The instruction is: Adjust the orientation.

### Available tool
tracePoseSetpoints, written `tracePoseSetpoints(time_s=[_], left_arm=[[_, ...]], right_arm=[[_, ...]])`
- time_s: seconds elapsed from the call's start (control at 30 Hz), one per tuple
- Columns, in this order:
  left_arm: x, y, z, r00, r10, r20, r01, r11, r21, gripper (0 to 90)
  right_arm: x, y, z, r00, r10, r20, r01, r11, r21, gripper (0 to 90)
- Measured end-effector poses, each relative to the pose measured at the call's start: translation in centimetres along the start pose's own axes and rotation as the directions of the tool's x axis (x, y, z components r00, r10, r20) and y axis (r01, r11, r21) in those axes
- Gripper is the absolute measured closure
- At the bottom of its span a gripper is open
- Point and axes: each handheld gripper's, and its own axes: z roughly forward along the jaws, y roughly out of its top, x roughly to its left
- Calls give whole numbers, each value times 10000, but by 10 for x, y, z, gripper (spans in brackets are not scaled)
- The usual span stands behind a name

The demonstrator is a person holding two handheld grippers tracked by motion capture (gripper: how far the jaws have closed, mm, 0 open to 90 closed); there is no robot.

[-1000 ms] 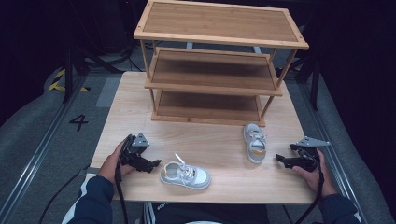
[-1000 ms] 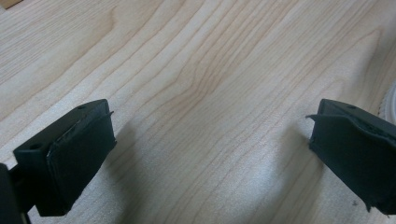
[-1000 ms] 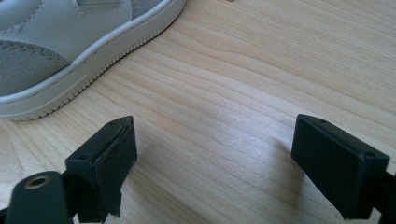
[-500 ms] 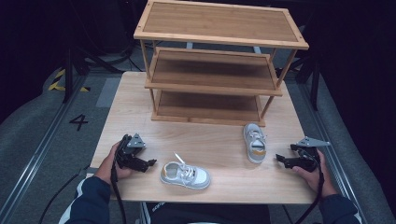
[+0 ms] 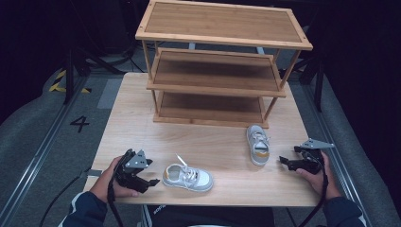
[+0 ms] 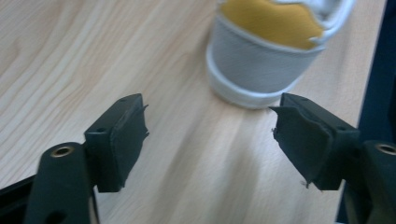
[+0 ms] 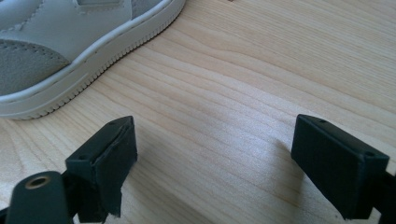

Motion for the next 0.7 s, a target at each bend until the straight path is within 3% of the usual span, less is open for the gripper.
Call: tracePoseSetpoints(time_s=[0.2, 0.33, 0.7], left_arm=[[-10, 17, 8, 9974, 549, 463, -541, 9984, -183, 231], [-11, 23, 12, 9967, 602, 548, -581, 9976, -389, 219], [-15, 37, 36, 9891, 1172, 888, -1172, 9931, -52, 206]], right_arm=[[0, 0, 0, 10000, -16, -12, 16, 10000, -4, 146], [0, 0, 0, 10000, -13, -9, 13, 10000, -2, 146], [0, 0, 0, 10000, -17, -7, 17, 10000, -1, 146]])
